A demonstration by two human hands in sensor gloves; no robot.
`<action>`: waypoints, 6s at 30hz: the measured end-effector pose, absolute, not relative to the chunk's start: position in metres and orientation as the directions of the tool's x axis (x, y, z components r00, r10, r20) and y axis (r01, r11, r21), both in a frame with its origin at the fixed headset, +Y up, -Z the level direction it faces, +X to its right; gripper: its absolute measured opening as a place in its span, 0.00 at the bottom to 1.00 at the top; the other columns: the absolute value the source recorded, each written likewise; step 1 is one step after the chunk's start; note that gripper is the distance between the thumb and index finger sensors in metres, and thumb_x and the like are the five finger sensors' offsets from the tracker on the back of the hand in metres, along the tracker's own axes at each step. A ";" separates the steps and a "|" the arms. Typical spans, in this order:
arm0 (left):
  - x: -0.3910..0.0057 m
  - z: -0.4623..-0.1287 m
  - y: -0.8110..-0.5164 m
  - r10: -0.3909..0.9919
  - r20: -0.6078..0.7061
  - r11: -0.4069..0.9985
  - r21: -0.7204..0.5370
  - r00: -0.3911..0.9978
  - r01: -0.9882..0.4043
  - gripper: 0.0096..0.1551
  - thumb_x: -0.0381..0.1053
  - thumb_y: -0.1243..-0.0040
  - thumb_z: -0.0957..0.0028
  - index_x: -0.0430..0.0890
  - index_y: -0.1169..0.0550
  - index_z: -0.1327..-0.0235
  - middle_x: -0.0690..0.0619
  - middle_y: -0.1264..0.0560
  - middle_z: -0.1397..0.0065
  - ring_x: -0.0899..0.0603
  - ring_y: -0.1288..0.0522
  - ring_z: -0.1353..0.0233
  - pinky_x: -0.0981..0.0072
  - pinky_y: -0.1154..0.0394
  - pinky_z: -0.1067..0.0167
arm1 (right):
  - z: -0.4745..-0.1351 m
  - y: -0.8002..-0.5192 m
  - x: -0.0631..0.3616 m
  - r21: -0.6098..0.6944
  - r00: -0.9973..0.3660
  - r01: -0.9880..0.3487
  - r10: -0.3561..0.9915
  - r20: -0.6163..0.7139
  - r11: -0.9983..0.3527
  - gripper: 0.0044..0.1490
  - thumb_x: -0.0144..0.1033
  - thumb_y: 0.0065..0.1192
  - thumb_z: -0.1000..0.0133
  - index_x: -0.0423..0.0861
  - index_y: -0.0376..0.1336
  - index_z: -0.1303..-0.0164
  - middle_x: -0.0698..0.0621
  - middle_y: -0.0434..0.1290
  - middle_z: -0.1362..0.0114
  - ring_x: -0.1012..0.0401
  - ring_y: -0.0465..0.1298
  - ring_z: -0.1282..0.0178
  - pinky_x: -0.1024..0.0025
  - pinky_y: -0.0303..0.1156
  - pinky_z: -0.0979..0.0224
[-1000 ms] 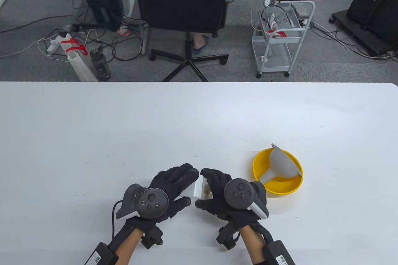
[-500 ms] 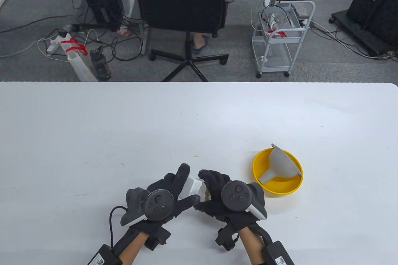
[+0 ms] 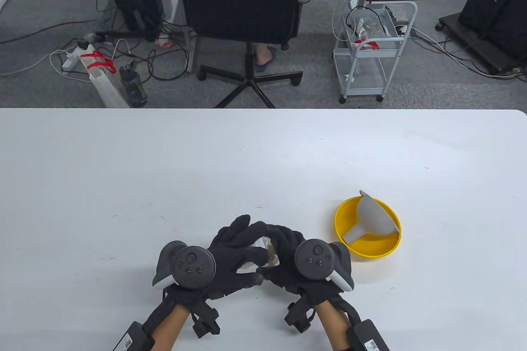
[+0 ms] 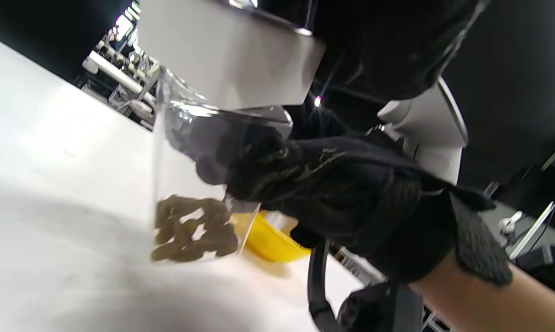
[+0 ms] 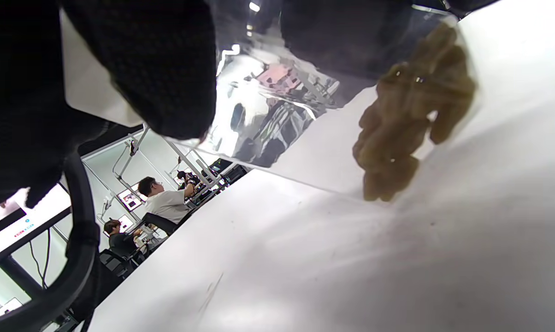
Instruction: Transfer raisins through funnel into coffee jar
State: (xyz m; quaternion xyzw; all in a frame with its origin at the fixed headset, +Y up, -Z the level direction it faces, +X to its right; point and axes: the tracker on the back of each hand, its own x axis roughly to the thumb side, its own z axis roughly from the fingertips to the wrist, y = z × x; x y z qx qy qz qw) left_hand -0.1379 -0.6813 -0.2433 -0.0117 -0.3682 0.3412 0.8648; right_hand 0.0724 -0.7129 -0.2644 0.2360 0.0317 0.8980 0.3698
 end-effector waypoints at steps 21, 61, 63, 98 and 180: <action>-0.150 -0.248 -0.672 0.534 0.627 0.831 -0.270 0.566 -0.486 0.42 0.47 0.31 0.42 0.67 0.37 0.17 0.54 0.46 0.03 0.31 0.53 0.08 0.27 0.54 0.23 | -0.261 -0.709 0.069 0.190 -0.638 -0.626 0.637 0.432 -0.756 0.58 0.47 0.77 0.44 0.48 0.41 0.17 0.33 0.51 0.16 0.32 0.56 0.21 0.20 0.53 0.28; -0.134 -0.238 -0.673 0.400 0.567 0.912 -0.169 0.720 -0.374 0.50 0.62 0.39 0.36 0.50 0.49 0.09 0.31 0.46 0.07 0.29 0.35 0.16 0.31 0.40 0.26 | -0.258 -0.705 0.068 0.147 -0.674 -0.582 0.576 0.462 -0.799 0.58 0.45 0.78 0.45 0.48 0.42 0.17 0.31 0.53 0.16 0.31 0.57 0.21 0.20 0.54 0.28; -0.135 -0.238 -0.672 0.382 0.595 0.920 -0.173 0.708 -0.351 0.50 0.57 0.35 0.38 0.53 0.48 0.09 0.37 0.47 0.05 0.29 0.38 0.14 0.29 0.43 0.25 | -0.258 -0.705 0.067 0.150 -0.680 -0.566 0.562 0.471 -0.810 0.58 0.45 0.78 0.45 0.48 0.42 0.17 0.32 0.53 0.16 0.31 0.57 0.20 0.20 0.54 0.28; -0.201 -0.257 -0.674 0.334 0.473 0.941 -0.121 0.815 -0.316 0.62 0.69 0.35 0.45 0.56 0.57 0.09 0.39 0.50 0.04 0.29 0.44 0.10 0.27 0.48 0.23 | -0.265 -0.704 0.084 0.235 -0.561 -0.699 0.722 0.404 -0.675 0.58 0.45 0.77 0.45 0.47 0.42 0.17 0.33 0.53 0.16 0.31 0.57 0.20 0.20 0.53 0.28; -0.237 -0.274 -0.714 0.077 0.190 0.983 -0.176 0.979 -0.043 0.58 0.74 0.47 0.41 0.54 0.59 0.10 0.36 0.53 0.05 0.26 0.49 0.11 0.26 0.50 0.24 | -0.269 -0.695 0.157 -0.149 -0.939 -0.343 0.331 0.097 -0.928 0.70 0.59 0.70 0.43 0.44 0.30 0.12 0.26 0.27 0.14 0.23 0.27 0.20 0.13 0.32 0.31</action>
